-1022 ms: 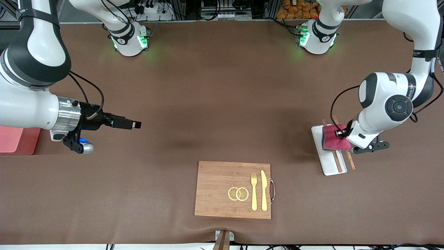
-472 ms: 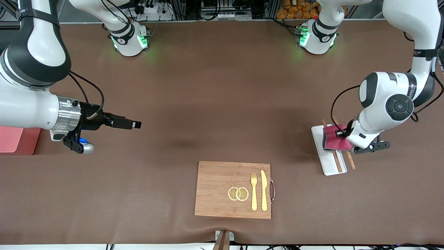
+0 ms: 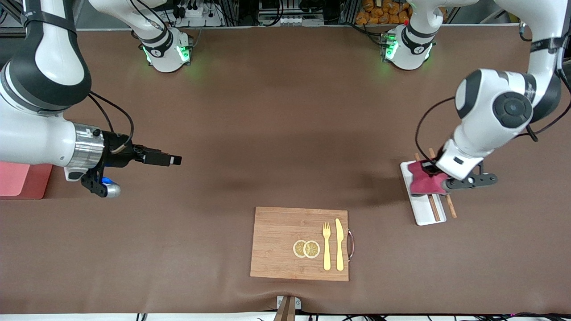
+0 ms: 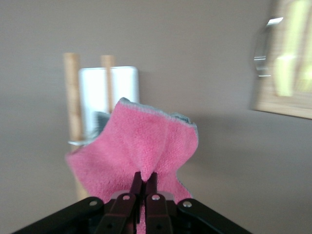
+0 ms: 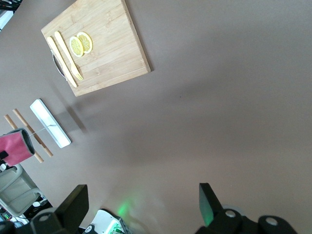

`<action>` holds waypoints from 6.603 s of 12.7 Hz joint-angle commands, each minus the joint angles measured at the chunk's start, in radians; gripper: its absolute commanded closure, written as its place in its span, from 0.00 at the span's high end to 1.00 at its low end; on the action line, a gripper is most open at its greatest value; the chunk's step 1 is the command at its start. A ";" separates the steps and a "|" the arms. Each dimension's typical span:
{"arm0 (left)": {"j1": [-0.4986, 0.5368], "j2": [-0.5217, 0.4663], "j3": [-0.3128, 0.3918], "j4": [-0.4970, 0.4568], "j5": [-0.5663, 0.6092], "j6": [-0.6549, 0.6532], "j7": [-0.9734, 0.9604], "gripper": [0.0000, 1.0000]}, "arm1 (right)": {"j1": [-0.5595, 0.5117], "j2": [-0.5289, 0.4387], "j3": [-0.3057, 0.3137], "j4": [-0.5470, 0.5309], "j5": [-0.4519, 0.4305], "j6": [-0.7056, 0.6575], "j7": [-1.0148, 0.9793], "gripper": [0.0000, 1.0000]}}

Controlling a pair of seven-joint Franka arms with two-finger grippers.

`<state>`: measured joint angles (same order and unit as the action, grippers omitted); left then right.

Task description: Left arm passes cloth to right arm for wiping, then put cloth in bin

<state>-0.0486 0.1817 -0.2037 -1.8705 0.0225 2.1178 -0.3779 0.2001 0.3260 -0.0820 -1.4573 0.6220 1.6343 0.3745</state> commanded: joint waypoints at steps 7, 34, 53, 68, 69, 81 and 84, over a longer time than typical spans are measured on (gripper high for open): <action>-0.250 0.235 -0.183 0.437 -0.061 -0.076 -0.739 0.00 | 0.011 -0.002 -0.002 -0.014 0.011 -0.063 0.343 1.00; -0.519 0.461 -0.171 0.533 -0.065 0.496 -1.630 0.22 | 0.186 -0.050 -0.005 -0.201 0.024 0.205 0.673 0.00; 0.081 0.058 -0.100 0.508 -0.052 -0.412 -0.585 1.00 | -0.484 -0.038 -0.009 -0.058 -0.769 -0.021 -0.790 0.00; 0.085 -0.192 0.167 0.349 -0.038 -0.609 0.275 1.00 | -0.762 0.133 -0.004 -0.058 -0.913 0.504 -1.145 0.00; 0.085 -0.195 0.167 0.349 -0.038 -0.605 0.274 1.00 | -0.751 0.122 0.001 -0.058 -0.912 0.484 -1.145 0.00; 0.098 -0.180 0.155 0.358 -0.044 -0.636 0.275 1.00 | -0.392 0.102 -0.001 -0.103 -0.941 0.177 -0.796 0.00; 0.093 -0.180 0.153 0.356 -0.047 -0.636 0.275 1.00 | -0.283 0.180 -0.001 -0.127 -0.833 0.180 -0.751 0.00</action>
<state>0.0430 0.0215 -0.0452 -1.5017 -0.0302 1.4884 -0.1175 -0.1621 0.4678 -0.0733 -1.5824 -0.2665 1.8196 -0.4263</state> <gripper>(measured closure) 0.000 0.982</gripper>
